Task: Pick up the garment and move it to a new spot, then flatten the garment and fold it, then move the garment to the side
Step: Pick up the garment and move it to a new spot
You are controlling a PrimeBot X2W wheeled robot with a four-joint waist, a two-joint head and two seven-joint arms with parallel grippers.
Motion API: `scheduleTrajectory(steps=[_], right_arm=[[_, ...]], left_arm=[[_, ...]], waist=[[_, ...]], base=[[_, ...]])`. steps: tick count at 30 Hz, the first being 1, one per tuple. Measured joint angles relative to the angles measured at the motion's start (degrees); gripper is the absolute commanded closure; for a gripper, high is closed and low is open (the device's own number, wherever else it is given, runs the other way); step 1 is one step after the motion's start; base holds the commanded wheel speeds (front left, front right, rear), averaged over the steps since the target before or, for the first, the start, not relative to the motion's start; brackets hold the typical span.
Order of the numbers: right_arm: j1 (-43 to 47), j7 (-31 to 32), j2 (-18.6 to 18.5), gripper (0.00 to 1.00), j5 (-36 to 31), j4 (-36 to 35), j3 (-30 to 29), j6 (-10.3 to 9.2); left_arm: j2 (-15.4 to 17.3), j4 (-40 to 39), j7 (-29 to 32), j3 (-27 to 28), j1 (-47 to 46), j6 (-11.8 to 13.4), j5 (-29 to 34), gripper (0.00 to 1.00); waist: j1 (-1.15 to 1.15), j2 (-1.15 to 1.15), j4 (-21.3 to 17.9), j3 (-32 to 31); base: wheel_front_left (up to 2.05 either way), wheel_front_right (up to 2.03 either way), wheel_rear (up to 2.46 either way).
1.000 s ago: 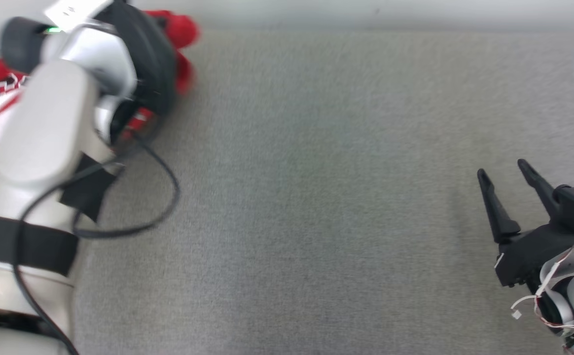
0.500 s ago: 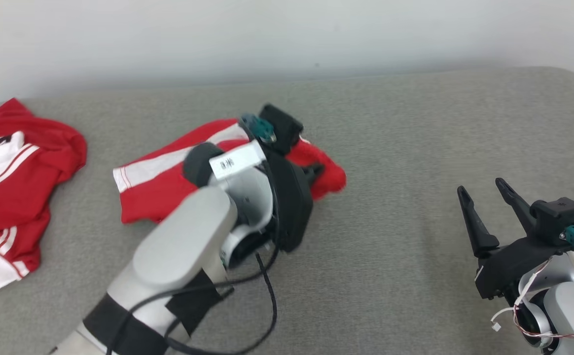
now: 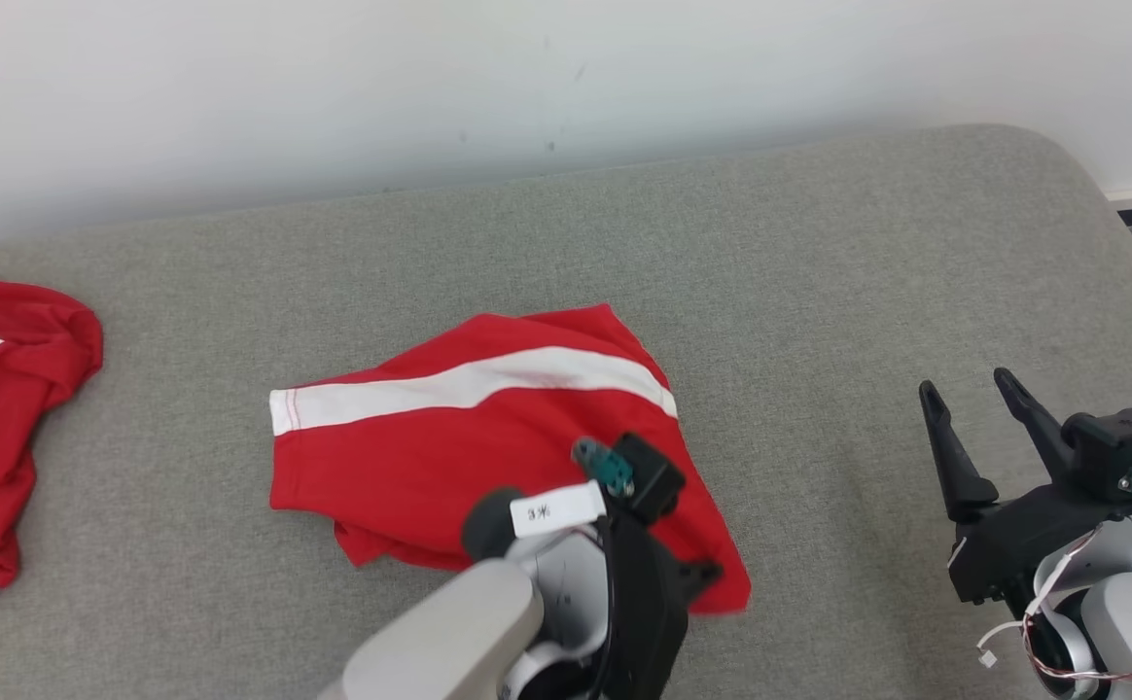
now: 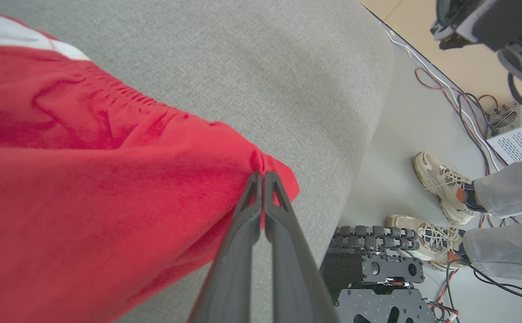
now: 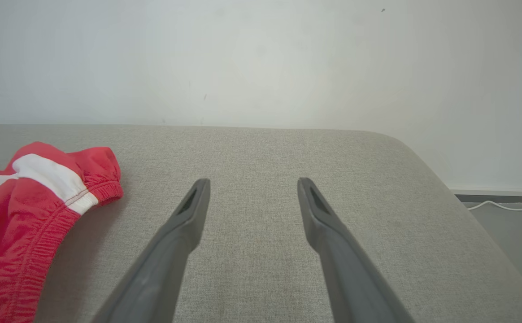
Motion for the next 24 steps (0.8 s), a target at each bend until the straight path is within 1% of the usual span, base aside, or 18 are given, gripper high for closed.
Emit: scheduleTrajectory(steps=[2,3,7,10,11,12,14,16,19,23,24], right_arm=[[-0.02,-0.1,0.1,0.0,-0.01,0.01,0.24,0.01],[-0.47,-0.14,0.56,0.0,-0.01,0.05,0.73,0.07],[-1.4,-0.09,1.75,0.0,-0.02,0.11,2.2,0.54],[-2.6,-0.08,1.91,0.0,-0.05,0.46,2.5,0.98],[-2.94,-0.07,1.96,0.0,-0.05,0.6,2.63,1.0],[-3.05,-0.07,2.01,0.0,-0.05,0.67,2.72,1.03],[-3.08,-0.05,2.25,0.0,0.02,1.52,2.88,1.56],[-3.01,-0.05,2.44,0.0,0.44,1.97,2.85,1.6],[-2.89,0.43,3.1,0.0,2.09,2.86,2.59,2.53],[-1.6,0.93,3.93,0.0,3.59,3.28,2.69,3.02],[-1.13,0.96,4.14,0.0,3.91,3.42,2.71,3.03]], left_arm=[[-0.02,-0.1,-0.01,-0.21,1.06,0.0,-0.79,1.0],[0.19,-0.51,-0.02,-1.83,2.88,0.2,-3.0,1.0],[0.35,-0.16,-0.03,-4.9,5.64,1.99,-5.87,1.0],[0.4,-0.33,-0.04,-6.52,6.12,3.08,-7.93,1.0],[0.46,-0.44,-0.4,-6.55,6.07,3.59,-9.23,0.92],[0.44,-0.48,-1.1,-6.38,5.93,4.35,-9.78,0.0],[0.43,-0.32,-2.09,-6.05,5.16,5.55,-10.07,0.0],[0.44,-0.27,-2.3,-6.01,3.8,5.56,-10.49,0.0],[0.42,-0.63,-3.78,-5.34,2.81,6.01,-11.12,0.0],[0.35,-2.32,-8.83,-2.33,1.86,7.14,-11.84,0.0],[0.3,-2.32,-10.18,-1.7,1.73,7.98,-11.58,0.0]], waist=[[0.0,0.0,-0.03,0.12],[0.0,0.0,-0.23,0.31],[0.01,0.0,-0.8,0.67],[0.01,0.01,-1.24,0.99],[0.01,0.0,-1.36,1.08],[0.01,0.0,-1.44,1.16],[0.01,0.0,-1.53,1.12],[0.01,0.0,-1.43,0.87],[0.01,0.0,-1.15,0.31],[0.01,0.0,-0.56,-0.45],[0.0,0.0,-0.38,-0.64]], base=[[0.0,0.0,0.0],[0.0,0.0,0.0],[0.0,0.0,0.0],[0.0,0.0,0.0],[0.0,0.0,0.0],[0.0,0.0,0.0],[0.0,0.0,0.0],[0.0,0.0,0.0],[0.0,0.0,0.0],[0.0,0.0,0.0],[0.0,0.0,0.0]])
